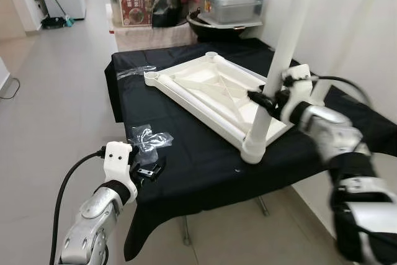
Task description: Building children table
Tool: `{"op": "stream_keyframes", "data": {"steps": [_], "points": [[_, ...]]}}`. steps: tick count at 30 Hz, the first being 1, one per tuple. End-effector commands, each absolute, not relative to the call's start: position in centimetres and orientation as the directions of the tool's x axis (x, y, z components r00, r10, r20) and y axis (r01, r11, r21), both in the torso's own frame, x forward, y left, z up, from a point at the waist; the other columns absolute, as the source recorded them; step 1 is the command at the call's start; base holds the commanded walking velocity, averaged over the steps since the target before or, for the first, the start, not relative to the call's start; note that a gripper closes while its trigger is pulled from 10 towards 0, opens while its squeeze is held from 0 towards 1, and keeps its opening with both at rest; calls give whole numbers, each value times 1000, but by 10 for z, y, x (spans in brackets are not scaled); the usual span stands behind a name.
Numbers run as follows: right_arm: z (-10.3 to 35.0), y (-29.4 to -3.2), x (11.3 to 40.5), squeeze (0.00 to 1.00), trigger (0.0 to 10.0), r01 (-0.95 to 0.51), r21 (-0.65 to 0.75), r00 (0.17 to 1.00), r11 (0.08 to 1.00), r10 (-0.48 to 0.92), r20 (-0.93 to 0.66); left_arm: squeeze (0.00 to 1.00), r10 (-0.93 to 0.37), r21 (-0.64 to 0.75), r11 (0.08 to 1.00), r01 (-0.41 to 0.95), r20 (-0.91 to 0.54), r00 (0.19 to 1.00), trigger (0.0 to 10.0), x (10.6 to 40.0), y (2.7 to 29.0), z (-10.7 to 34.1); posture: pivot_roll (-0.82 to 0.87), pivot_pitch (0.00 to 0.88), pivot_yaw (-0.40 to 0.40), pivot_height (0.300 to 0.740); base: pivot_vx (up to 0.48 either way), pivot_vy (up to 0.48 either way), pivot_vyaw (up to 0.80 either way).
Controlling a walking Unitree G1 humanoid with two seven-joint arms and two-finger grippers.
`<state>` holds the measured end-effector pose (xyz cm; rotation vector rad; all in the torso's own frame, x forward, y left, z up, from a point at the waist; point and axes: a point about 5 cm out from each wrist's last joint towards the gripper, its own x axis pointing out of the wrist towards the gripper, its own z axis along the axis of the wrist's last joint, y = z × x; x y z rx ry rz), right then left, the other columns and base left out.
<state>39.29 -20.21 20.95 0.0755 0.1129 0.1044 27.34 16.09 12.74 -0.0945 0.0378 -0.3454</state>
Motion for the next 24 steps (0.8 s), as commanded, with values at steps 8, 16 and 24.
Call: {"op": "stream_keyframes", "data": {"steps": [8,16,24], "points": [[179,-117,373,0,10000,38,224,967,974,21,-253,0,-337,-108,937,333,-22,941,10000,272,157,128,-26,0,-67,740,0,0,0],[197,-108,379,1000,10000,-56,236,980,970,99,-175,0,-328,-112,939,324,-17,944,10000,272,157,128,-28,0,-81,740,0,0,0],[237,-122,361,0,10000,-482,256,873,838,484,60,0,-322,-117,941,318,-16,947,10000,270,157,127,-31,0,-83,740,0,0,0]]}}
